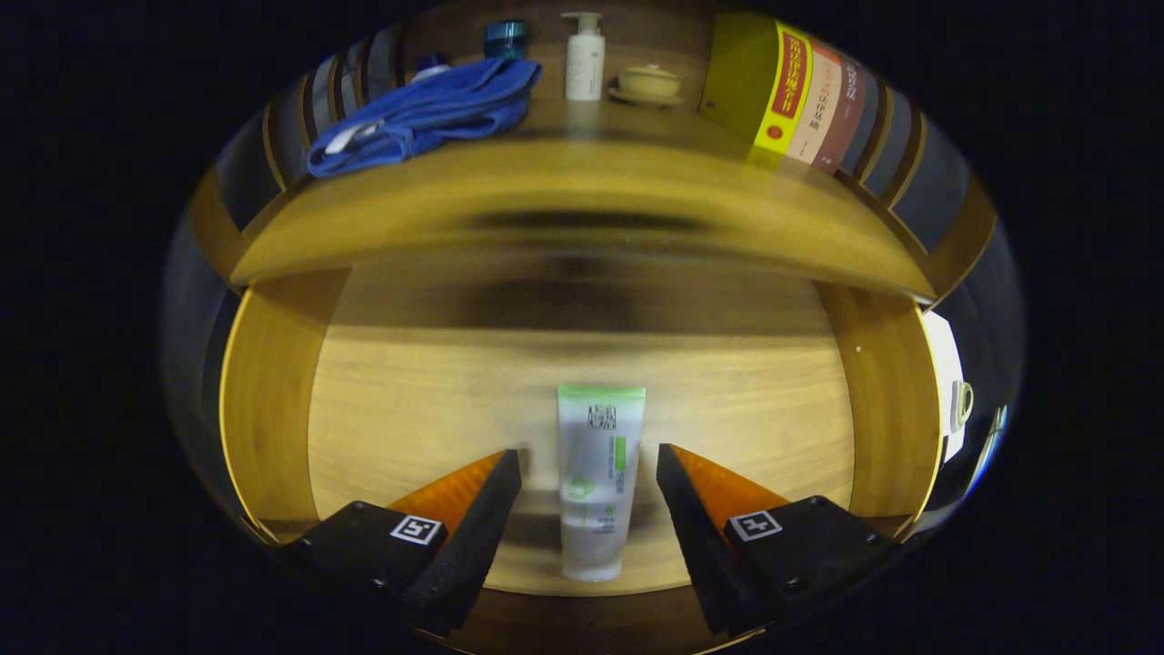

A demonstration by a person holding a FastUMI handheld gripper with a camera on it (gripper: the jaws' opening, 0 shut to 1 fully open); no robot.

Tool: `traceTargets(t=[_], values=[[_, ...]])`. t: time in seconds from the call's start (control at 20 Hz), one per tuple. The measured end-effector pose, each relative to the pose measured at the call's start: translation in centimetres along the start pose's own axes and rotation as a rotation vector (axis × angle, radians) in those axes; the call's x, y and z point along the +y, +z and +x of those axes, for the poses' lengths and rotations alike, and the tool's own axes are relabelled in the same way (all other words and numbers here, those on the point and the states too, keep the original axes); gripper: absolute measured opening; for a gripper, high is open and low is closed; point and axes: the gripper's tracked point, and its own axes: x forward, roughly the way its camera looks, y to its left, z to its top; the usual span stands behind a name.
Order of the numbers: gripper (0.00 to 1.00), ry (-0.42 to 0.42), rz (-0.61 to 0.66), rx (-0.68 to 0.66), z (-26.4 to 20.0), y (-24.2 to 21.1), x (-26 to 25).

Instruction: Pull open the drawer, take out the items inside it, and place them on the countertop above the cabinet.

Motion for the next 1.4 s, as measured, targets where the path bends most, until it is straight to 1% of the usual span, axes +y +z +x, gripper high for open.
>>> traceTargets(t=[0.1,0.15,0.2,0.25,0.35,0.4,0.5,0.55,0.6,0.65,0.75,0.9,0.95,1.0,1.05,1.25,1.4], values=[[0.99,0.026,0.015,0.060,0.6,-1.2,0.7],[0.99,0.024,0.009,0.065,0.8,-1.4,0.5],[0.96,0.013,-0.003,0.083,1.1,-2.0,0.0],[0.90,0.021,-0.010,0.107,1.2,-2.7,-0.1],[0.78,0.026,-0.001,0.081,0.3,-1.8,0.0],[0.73,0.010,-0.013,0.076,0.0,-1.6,-0.4],[0.61,0.022,-0.011,0.039,-1.4,-0.1,-0.4],[0.61,0.024,-0.001,0.018,-2.3,0.8,-0.6],[0.58,0.025,0.005,0.001,-3.3,1.7,-0.7],[0.58,0.024,0.007,-0.018,-4.3,2.7,-0.9],[0.58,0.025,0.015,-0.063,-6.6,4.9,-1.4],[0.58,0.037,0.024,-0.096,-10.4,7.5,-2.0],[0.58,0.037,0.025,-0.106,-9.1,4.4,-1.4],[0.58,0.042,0.021,-0.113,-10.2,7.9,-0.8],[0.58,0.041,0.023,-0.126,-12.5,8.4,-1.9],[0.58,0.046,0.032,-0.166,-15.5,10.6,-2.3],[0.58,0.038,0.026,-0.209,-17.7,13.3,-3.0]])
